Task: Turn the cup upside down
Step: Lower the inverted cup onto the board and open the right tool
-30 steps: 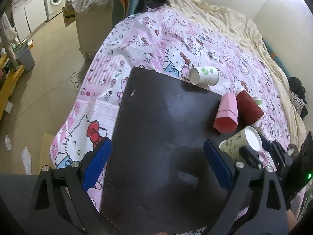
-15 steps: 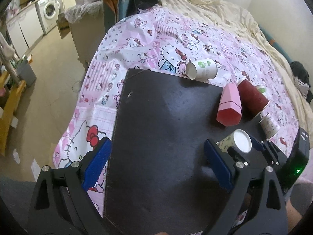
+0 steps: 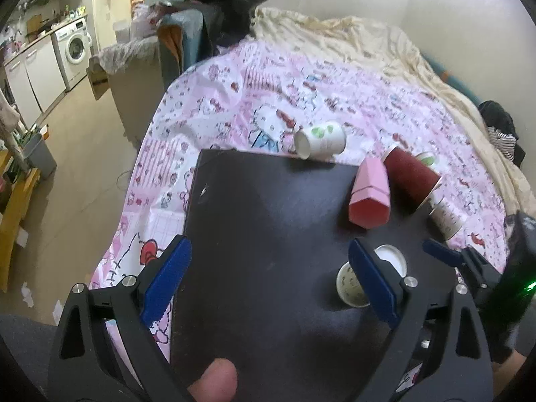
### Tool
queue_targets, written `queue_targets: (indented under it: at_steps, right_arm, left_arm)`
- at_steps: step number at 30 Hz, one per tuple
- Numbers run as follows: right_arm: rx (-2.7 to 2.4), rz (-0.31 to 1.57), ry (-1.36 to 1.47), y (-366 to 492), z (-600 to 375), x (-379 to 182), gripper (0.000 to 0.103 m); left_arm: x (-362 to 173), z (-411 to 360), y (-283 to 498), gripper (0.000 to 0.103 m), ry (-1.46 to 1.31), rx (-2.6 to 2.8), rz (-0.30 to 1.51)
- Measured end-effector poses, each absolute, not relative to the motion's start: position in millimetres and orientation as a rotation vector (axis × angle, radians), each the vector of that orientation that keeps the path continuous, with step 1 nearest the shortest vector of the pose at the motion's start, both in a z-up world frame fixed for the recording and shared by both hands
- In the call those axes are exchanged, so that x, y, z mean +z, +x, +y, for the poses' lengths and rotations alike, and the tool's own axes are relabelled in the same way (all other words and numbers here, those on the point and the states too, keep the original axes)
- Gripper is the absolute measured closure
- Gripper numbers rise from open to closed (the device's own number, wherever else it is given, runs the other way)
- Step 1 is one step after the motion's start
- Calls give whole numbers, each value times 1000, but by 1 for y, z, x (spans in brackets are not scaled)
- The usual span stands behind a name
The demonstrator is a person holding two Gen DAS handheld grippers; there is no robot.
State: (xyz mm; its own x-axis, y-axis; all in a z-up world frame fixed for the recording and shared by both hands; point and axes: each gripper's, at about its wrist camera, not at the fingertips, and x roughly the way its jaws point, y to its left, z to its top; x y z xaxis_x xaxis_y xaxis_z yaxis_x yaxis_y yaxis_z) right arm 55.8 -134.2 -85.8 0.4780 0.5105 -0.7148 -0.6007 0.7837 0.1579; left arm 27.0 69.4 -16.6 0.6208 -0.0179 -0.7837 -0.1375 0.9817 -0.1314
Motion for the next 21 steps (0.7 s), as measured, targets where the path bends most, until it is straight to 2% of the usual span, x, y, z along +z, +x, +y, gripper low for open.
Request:
queue_targets:
  at_steps: [9, 13, 15, 21]
  right_arm:
    - [418, 703, 27, 9, -187, -10, 0]
    - [340, 703, 70, -8, -205, -4, 0]
    - [330, 710, 82, -15, -209, -7, 0]
    - [305, 671, 51, -28, -206, -11, 0]
  left_arm:
    - [0, 50, -7, 10, -127, 63, 780]
    - [-2, 45, -22, 9, -136, 63, 766]
    - [-3, 42, -28, 0, -141, 61, 761]
    - [-7, 25, -38, 0, -69, 81, 741]
